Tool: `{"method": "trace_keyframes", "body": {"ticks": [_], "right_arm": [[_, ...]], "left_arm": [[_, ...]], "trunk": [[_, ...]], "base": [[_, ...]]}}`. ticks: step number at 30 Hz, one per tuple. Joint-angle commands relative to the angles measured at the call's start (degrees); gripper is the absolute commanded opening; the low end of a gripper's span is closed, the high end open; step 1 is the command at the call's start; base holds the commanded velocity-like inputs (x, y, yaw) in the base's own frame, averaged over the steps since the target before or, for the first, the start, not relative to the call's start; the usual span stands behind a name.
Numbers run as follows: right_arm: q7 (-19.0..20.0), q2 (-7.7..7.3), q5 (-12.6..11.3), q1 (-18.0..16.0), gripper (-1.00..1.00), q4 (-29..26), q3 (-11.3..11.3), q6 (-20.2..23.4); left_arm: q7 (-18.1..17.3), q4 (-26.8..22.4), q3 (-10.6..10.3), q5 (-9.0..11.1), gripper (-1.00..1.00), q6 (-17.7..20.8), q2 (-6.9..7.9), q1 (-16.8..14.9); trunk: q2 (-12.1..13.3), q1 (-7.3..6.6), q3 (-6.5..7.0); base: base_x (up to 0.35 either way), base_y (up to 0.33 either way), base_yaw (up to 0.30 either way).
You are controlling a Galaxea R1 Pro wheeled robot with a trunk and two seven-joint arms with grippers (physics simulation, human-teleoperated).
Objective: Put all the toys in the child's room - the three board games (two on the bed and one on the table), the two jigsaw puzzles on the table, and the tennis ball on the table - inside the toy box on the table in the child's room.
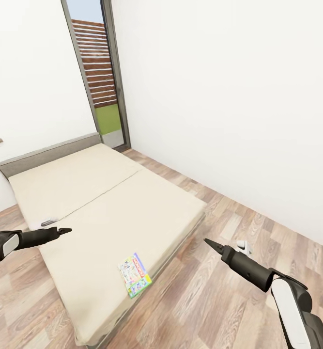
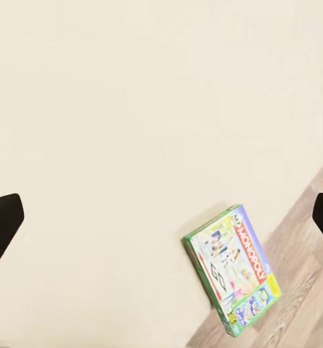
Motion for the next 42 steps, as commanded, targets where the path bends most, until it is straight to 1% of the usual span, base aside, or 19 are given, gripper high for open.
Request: {"method": "trace_keyframes", "body": {"ticks": [1,17,27,42], "right_arm": [[0.3,0.00,0.2,-0.1,1.00,0.0,-0.1,0.3],[0.3,0.00,0.1,0.0,1.00,0.0,-0.1,0.3],[0.3,0.03,0.2,0.0,1.00,0.0,-0.1,0.3],[0.2,0.09,0.2,0.0,1.00,0.0,0.0,0.3]], "left_arm": [[-0.2,0.0,0.5,-0.5,1.00,0.4,0.02,-0.1],[-0.2,0.0,0.5,-0.5,1.00,0.4,0.02,-0.1],[-0.2,0.0,0.5,-0.5,1.00,0.4,0.02,-0.1],[-0.2,0.0,0.5,-0.5,1.00,0.4,0.02,-0.1]], "trunk": [[-0.1,0.03,-0.11],[-0.1,0.03,-0.11],[-0.1,0.03,-0.11],[-0.1,0.03,-0.11]], "base": [[0.000,-0.291,0.000],[0.000,-0.290,0.012],[0.018,-0.262,0.246],[0.094,-0.133,0.289]]}}
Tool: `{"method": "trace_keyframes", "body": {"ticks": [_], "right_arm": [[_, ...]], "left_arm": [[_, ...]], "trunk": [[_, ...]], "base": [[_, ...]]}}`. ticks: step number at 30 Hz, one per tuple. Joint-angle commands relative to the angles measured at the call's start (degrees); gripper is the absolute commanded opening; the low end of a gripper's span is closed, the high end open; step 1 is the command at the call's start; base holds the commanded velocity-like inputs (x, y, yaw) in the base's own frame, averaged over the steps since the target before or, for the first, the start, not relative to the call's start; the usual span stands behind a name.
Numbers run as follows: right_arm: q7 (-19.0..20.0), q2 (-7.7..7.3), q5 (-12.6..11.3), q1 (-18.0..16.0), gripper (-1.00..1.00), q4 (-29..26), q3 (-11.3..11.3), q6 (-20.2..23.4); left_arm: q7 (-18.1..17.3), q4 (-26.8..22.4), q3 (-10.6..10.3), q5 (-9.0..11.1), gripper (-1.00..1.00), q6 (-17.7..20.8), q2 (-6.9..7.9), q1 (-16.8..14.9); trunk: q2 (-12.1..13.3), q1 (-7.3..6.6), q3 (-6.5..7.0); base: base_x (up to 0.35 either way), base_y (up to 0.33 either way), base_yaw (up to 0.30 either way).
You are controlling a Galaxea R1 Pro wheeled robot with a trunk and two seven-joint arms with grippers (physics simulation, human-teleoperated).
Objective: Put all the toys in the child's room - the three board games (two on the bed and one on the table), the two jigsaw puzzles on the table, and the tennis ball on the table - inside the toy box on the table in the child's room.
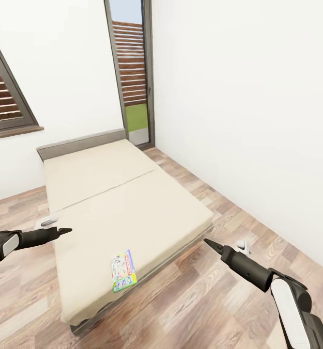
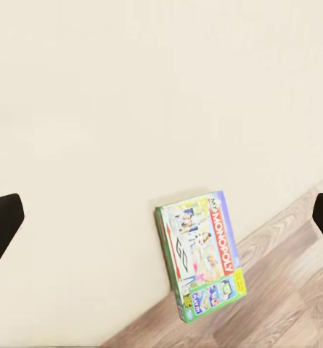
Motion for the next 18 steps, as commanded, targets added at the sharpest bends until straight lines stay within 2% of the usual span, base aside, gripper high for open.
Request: {"method": "trace_keyframes", "body": {"ticks": [1,18], "right_arm": [[0.3,0.00,0.1,0.0,1.00,0.0,-0.1,0.3],[0.3,0.12,0.1,-0.1,1.00,0.0,-0.1,0.3]], "left_arm": [[-0.2,0.0,0.5,-0.5,1.00,0.4,0.00,-0.1],[-0.2,0.0,0.5,-0.5,1.00,0.4,0.00,-0.1]], "trunk": [[-0.1,0.04,-0.11],[-0.1,0.04,0.00]], "base": [[0.093,-0.111,0.291],[0.087,-0.104,0.290]]}}
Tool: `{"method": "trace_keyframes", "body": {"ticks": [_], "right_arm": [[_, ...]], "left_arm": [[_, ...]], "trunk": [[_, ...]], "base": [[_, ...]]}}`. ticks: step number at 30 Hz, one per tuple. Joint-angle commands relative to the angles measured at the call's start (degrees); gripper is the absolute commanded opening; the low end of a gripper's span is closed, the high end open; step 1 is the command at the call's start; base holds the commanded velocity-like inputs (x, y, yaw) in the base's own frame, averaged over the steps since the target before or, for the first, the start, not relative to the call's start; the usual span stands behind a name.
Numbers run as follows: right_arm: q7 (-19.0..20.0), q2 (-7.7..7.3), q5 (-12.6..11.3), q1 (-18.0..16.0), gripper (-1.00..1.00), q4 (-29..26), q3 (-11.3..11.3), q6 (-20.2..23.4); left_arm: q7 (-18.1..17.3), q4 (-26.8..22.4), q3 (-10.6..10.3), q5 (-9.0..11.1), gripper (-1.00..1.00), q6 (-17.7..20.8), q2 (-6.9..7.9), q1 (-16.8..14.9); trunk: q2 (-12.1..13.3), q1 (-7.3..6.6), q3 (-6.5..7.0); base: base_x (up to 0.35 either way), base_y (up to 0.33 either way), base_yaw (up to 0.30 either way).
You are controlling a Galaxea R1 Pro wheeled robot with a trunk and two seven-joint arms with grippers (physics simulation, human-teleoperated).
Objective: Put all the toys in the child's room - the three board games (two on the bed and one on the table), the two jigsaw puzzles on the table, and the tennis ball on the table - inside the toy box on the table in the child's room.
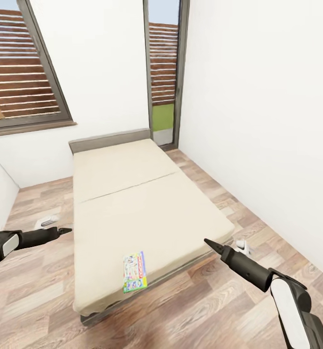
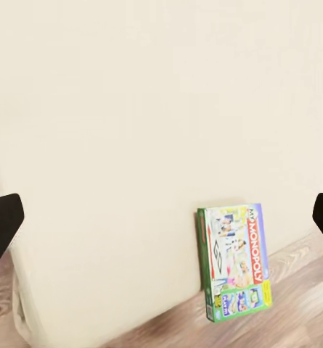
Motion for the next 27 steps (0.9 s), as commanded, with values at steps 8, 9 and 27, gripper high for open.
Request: {"method": "trace_keyframes", "body": {"ticks": [8,9,27], "right_arm": [[0.3,0.03,0.1,0.0,1.00,0.0,-0.1,0.3],[0.3,0.04,0.1,0.0,1.00,0.0,-0.1,0.3],[0.3,0.15,0.1,0.0,1.00,0.0,0.0,0.2]], "left_arm": [[-0.2,0.0,0.5,-0.5,1.00,0.4,0.00,-0.1],[-0.2,0.0,0.5,-0.5,1.00,0.4,0.00,-0.1],[-0.2,0.0,0.5,-0.5,1.00,0.4,0.00,-0.1]], "trunk": [[-0.1,0.04,0.29],[-0.1,0.04,0.35],[-0.1,0.04,1.78]], "base": [[0.085,-0.102,0.261],[0.085,-0.102,0.235],[0.059,-0.074,0.170]]}}
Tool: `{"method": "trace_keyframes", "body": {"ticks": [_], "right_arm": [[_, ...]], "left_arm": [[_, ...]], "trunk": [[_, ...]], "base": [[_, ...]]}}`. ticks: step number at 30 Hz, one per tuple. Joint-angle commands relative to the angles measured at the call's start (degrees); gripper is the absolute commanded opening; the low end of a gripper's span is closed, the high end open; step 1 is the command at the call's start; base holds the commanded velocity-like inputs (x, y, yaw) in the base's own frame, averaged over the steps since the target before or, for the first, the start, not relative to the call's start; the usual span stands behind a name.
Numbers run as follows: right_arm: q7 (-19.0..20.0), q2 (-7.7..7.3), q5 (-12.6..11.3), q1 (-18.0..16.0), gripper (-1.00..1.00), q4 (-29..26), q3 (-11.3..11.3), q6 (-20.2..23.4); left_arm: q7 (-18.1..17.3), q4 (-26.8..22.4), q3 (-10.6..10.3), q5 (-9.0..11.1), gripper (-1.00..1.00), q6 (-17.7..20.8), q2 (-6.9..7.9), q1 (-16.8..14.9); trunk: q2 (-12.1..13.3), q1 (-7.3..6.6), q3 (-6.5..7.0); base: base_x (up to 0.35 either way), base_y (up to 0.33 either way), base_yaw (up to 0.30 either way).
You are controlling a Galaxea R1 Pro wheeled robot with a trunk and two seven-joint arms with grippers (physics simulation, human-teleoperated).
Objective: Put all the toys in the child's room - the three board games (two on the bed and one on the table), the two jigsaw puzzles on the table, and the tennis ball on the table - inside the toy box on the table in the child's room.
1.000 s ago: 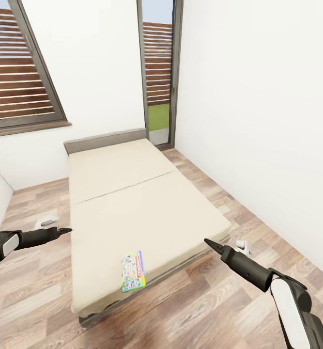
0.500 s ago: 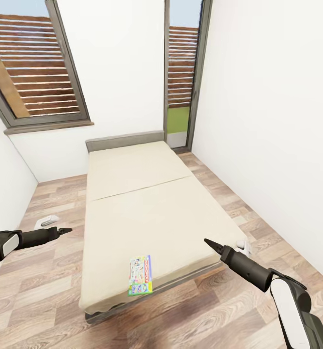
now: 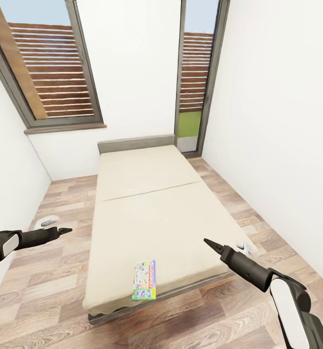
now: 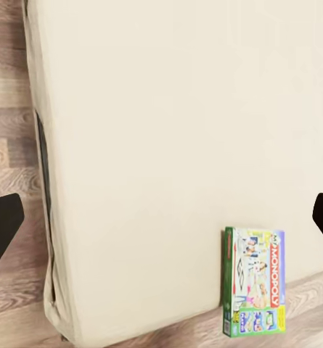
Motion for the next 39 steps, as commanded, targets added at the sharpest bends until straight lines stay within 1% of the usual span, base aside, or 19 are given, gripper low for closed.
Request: {"method": "trace_keyframes", "body": {"ticks": [1,39], "right_arm": [[0.3,0.01,0.1,-0.1,1.00,0.0,-0.1,0.3],[0.3,0.01,0.1,0.0,1.00,0.0,-0.1,0.3]], "left_arm": [[-0.2,0.0,0.5,-0.5,1.00,0.3,0.00,-0.1],[-0.2,0.0,0.5,-0.5,1.00,0.3,-0.17,-0.1]], "trunk": [[-0.1,0.04,-0.02],[-0.1,0.04,3.42]], "base": [[0.006,-0.008,0.106],[0.000,-0.001,0.085]]}}
